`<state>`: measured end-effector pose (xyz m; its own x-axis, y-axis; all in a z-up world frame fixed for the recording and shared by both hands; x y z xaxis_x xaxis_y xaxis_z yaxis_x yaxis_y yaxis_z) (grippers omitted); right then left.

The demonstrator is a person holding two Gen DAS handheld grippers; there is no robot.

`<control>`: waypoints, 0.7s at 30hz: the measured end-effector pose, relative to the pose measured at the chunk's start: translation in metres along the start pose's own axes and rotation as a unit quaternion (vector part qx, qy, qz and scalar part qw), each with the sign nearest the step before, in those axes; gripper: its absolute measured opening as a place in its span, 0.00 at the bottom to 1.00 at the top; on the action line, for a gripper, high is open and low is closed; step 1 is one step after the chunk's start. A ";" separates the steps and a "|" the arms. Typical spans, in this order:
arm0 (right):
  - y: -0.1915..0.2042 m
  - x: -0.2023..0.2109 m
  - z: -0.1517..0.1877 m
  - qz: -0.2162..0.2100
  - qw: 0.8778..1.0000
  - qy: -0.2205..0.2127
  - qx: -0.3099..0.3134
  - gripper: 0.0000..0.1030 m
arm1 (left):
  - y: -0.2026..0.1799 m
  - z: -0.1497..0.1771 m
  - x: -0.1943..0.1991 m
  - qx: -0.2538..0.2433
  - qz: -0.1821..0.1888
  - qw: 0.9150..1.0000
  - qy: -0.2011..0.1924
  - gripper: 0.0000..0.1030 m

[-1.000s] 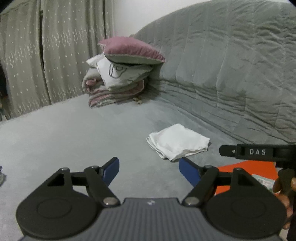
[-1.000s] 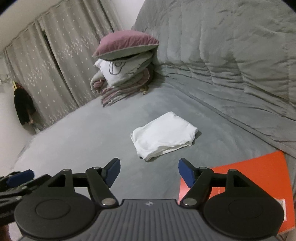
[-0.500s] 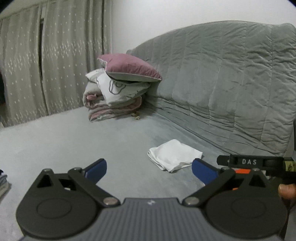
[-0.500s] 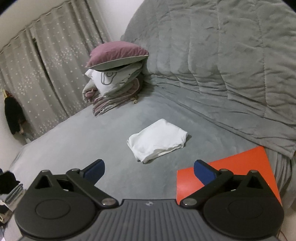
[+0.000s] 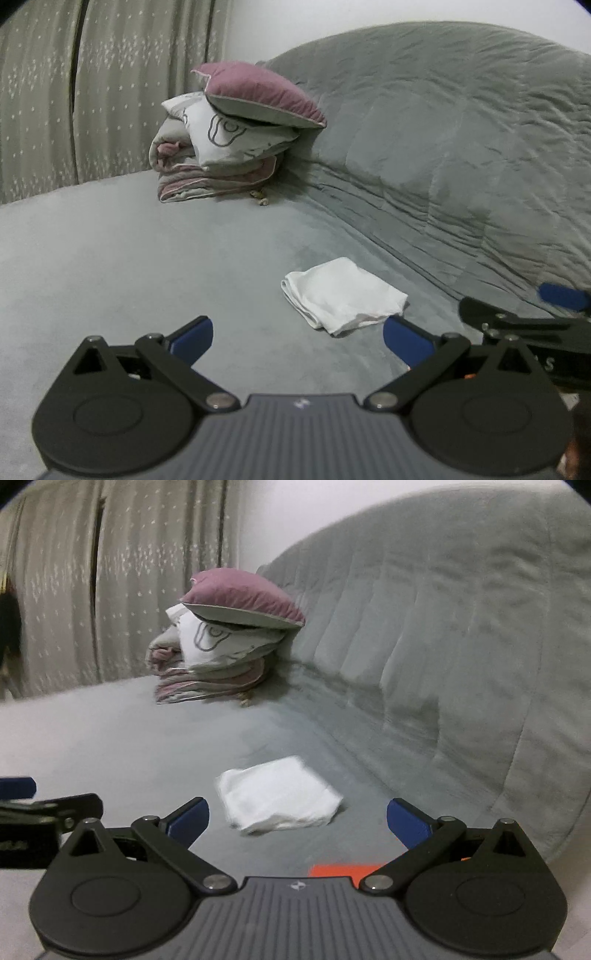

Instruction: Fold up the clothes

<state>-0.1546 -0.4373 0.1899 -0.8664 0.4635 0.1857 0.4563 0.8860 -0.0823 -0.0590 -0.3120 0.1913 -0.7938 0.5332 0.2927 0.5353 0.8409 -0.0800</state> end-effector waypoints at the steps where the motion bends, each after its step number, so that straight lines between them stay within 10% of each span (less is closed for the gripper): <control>1: 0.002 -0.008 -0.001 0.009 1.000 -0.004 0.016 1.00 | 0.000 0.000 -0.011 0.004 -0.008 1.000 0.001 1.00; 21: 0.002 -0.141 0.043 0.060 0.996 0.061 0.020 1.00 | 0.012 0.036 -0.149 -0.005 -0.045 0.998 0.031 1.00</control>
<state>-0.0406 -0.5001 0.1214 -0.7737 0.5634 0.2898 0.5449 0.8251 -0.1492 0.0554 -0.3779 0.1119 -0.8197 0.4475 0.3576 0.4649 0.8844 -0.0410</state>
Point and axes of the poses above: each gripper's, at about its wrist camera, not at the fingertips, and x roughly against the way its jaws point, y to its left, z to its underside, the point moved 2 cm from there along -x, roughly the way its jaws point, and after that the axes turned 14 degrees about -y, right-handed, at the moved point
